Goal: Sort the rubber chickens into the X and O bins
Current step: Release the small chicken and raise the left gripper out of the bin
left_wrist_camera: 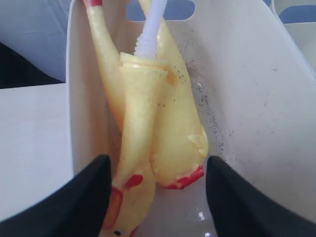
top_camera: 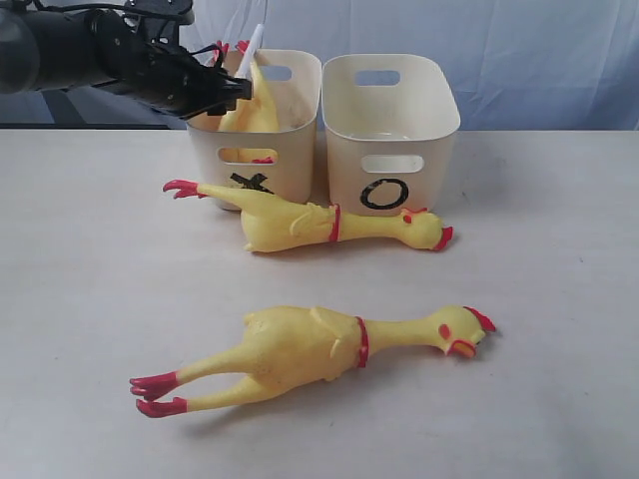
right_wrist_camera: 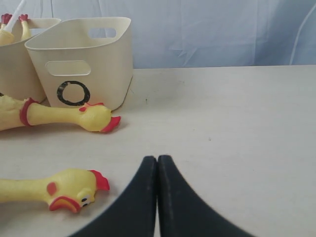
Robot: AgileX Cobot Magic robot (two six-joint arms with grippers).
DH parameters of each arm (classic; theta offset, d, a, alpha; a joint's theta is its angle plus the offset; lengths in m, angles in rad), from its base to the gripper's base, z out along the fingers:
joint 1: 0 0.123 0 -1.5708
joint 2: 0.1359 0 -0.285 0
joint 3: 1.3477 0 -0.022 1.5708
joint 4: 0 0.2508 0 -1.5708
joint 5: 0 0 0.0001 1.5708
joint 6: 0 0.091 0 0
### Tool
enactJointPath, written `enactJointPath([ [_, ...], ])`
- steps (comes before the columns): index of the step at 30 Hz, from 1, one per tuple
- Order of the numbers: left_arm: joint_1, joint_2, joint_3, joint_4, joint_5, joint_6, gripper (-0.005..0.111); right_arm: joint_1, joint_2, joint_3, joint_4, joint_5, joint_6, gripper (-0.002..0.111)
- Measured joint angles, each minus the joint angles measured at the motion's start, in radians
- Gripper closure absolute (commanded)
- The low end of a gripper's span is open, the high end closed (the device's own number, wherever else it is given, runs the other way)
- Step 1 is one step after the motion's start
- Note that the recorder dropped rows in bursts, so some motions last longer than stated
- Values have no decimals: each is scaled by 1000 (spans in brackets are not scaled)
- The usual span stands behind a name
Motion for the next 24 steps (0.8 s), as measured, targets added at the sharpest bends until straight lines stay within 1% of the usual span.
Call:
enactJointPath([
  [12,0,-4,0,0,30,-2,45,0,0,0,0,0,0,108],
  [17,0,-59,0,0,52,8,47,0,0,0,0,0,0,108],
  [20,0,-99,0,0,73,35,53,0,0,0,0,0,0,108],
  [24,0,-143,0,0,140,102,69,0,0,0,0,0,0,108],
])
